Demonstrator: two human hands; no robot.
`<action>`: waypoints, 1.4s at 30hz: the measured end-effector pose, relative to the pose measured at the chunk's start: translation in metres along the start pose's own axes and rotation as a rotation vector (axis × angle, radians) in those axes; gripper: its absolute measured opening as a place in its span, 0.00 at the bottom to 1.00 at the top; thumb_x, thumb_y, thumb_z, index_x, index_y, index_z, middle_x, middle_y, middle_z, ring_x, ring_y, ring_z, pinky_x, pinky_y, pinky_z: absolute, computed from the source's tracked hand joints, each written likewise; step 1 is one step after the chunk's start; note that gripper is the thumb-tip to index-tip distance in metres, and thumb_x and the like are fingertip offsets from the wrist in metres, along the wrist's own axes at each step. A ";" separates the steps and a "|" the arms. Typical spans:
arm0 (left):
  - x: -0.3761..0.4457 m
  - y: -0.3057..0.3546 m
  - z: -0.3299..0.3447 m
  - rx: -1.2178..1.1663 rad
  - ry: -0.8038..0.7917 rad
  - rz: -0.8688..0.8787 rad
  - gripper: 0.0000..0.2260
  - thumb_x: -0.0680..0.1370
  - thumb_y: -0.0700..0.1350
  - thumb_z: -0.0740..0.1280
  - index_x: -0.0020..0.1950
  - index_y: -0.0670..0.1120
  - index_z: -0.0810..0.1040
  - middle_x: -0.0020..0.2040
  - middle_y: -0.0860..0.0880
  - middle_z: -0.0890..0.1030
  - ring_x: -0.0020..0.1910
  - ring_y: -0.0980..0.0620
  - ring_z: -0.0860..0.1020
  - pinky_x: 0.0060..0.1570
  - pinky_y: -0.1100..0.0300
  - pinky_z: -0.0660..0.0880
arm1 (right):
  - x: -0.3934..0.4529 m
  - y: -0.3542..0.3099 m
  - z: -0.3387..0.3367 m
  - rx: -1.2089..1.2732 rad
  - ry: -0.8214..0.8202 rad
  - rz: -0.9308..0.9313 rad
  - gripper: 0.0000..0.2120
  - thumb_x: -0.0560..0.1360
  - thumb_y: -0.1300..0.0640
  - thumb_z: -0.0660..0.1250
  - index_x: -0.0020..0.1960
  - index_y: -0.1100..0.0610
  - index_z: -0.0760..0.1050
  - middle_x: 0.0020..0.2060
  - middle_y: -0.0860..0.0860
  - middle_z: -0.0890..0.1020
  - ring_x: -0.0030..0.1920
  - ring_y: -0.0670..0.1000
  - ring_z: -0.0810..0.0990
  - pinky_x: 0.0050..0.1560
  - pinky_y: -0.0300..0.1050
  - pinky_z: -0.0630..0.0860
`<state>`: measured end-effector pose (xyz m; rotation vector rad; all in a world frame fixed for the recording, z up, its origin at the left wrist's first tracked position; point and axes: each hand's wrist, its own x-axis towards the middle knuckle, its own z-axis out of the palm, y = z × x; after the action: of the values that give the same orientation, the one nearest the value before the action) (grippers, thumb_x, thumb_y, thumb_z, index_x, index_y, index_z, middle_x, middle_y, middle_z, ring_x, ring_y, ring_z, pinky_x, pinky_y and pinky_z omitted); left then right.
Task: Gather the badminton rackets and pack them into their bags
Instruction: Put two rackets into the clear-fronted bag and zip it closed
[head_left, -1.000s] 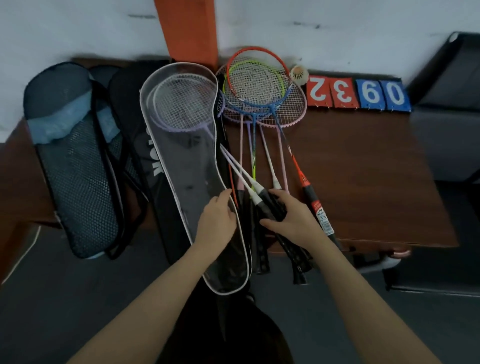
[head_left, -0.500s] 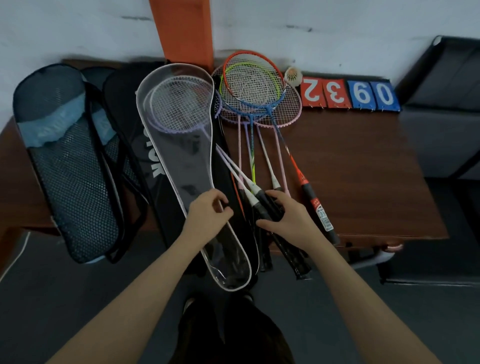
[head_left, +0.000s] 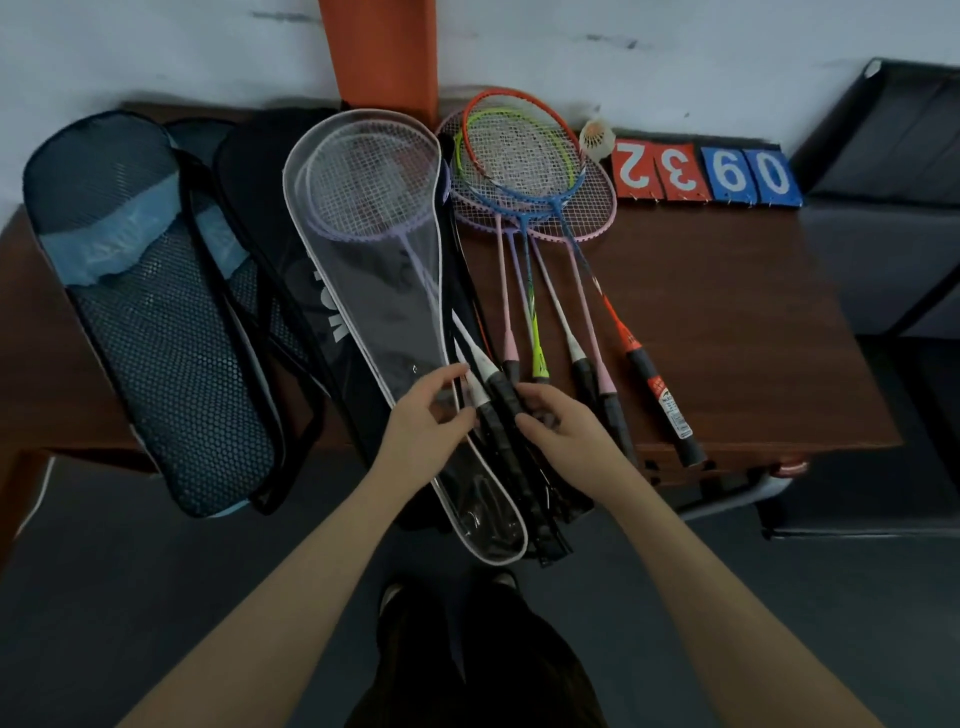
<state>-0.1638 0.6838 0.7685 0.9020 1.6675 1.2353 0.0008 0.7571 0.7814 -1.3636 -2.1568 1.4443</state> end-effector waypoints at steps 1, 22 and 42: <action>-0.001 0.001 -0.001 -0.021 0.011 -0.002 0.20 0.74 0.36 0.69 0.63 0.51 0.74 0.52 0.45 0.80 0.46 0.53 0.81 0.50 0.60 0.78 | -0.002 0.005 0.005 -0.014 0.001 0.000 0.19 0.77 0.53 0.63 0.67 0.47 0.69 0.56 0.48 0.76 0.60 0.49 0.71 0.66 0.51 0.67; -0.013 -0.044 0.007 0.889 0.015 0.033 0.33 0.73 0.57 0.67 0.73 0.49 0.59 0.71 0.48 0.63 0.68 0.43 0.62 0.66 0.47 0.62 | -0.029 0.037 0.064 -0.336 0.222 0.006 0.14 0.78 0.59 0.60 0.63 0.54 0.73 0.57 0.50 0.75 0.57 0.53 0.70 0.53 0.42 0.57; -0.013 -0.035 -0.054 -0.146 0.168 -0.015 0.24 0.76 0.33 0.61 0.65 0.58 0.72 0.39 0.64 0.76 0.43 0.53 0.72 0.47 0.55 0.73 | 0.016 -0.005 0.086 -0.141 0.025 0.174 0.12 0.79 0.48 0.59 0.61 0.47 0.71 0.52 0.47 0.81 0.58 0.51 0.75 0.66 0.51 0.57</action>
<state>-0.2113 0.6440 0.7456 0.7123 1.6846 1.4355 -0.0634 0.7157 0.7376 -1.6458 -2.2087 1.3459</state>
